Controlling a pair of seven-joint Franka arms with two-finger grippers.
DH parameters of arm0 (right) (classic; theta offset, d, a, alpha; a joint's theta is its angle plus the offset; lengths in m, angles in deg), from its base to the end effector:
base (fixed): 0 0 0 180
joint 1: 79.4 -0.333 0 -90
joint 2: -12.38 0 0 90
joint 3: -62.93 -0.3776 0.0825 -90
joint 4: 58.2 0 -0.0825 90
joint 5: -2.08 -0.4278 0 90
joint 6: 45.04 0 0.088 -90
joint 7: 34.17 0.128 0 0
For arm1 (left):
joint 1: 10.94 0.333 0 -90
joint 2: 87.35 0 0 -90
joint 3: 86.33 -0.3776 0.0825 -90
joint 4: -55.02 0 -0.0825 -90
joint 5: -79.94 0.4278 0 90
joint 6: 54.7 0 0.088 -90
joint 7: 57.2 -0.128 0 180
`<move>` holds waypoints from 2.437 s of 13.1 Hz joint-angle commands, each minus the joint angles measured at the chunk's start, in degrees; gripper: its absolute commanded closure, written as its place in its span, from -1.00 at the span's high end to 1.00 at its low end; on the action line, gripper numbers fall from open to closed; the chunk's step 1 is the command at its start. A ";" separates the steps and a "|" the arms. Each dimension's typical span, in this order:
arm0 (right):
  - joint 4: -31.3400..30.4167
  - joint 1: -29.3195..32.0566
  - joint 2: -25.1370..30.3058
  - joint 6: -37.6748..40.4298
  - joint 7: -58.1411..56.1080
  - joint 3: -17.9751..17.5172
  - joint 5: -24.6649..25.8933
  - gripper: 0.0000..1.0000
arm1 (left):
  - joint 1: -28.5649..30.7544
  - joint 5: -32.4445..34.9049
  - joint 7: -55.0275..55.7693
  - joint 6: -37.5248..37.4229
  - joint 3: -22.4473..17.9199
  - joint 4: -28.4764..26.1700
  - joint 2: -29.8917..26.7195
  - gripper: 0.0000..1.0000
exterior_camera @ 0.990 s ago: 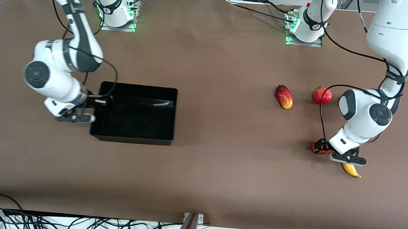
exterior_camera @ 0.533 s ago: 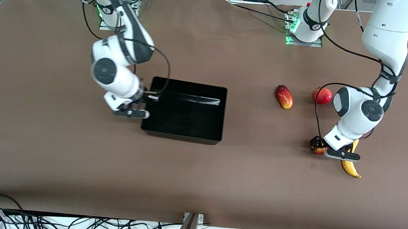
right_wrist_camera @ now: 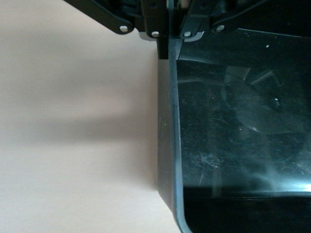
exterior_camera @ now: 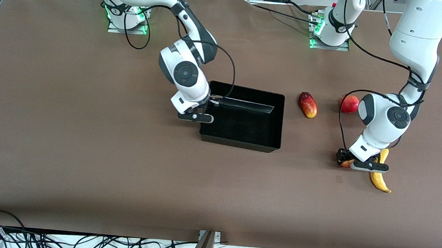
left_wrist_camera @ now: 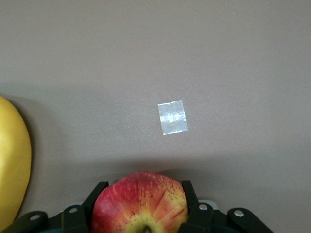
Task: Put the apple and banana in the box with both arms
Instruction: 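Push the box with the right gripper while the left gripper lifts the apple, then lower the red apple into the box and open the left gripper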
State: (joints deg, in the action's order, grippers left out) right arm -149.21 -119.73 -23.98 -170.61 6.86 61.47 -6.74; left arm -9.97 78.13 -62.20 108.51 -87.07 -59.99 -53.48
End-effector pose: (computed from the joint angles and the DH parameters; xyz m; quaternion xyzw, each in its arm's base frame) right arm 0.5666 0.5136 0.2641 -0.9966 0.0414 0.0577 0.0416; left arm 0.6873 0.0216 0.1747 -0.9921 0.0156 -0.1247 0.0043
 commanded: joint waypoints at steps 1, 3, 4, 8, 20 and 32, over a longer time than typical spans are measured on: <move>4.52 -1.77 -2.84 -1.43 1.16 0.58 -1.29 -1.00 | -0.62 -0.55 2.71 -1.03 -0.05 -0.30 -1.52 -1.00; 4.52 -2.12 -3.72 -2.14 0.19 0.58 -0.76 -1.00 | -4.82 -0.64 8.92 -12.14 0.12 0.22 -7.65 -1.00; 4.52 -2.47 -4.24 -2.66 -0.51 0.58 -0.50 -1.00 | -7.02 -0.56 14.01 -16.65 0.12 0.66 -10.12 -1.00; 4.87 -2.38 -4.25 -2.76 -2.10 0.76 -0.58 1.00 | -16.42 -0.03 29.14 -24.33 0.82 1.71 -15.23 -1.00; 8.39 8.67 17.35 23.15 -13.84 12.27 -2.68 1.00 | -26.90 14.53 70.19 -26.89 15.05 6.90 -3.74 -1.00; -1.10 37.78 35.21 35.56 -31.89 -0.91 6.35 1.00 | -26.46 19.31 72.95 -29.83 17.08 10.40 0.94 1.00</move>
State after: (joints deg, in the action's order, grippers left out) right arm -148.62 -84.23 9.86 -135.28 -22.60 62.47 -1.87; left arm -36.98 95.73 9.66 84.49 -70.48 -53.65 -52.90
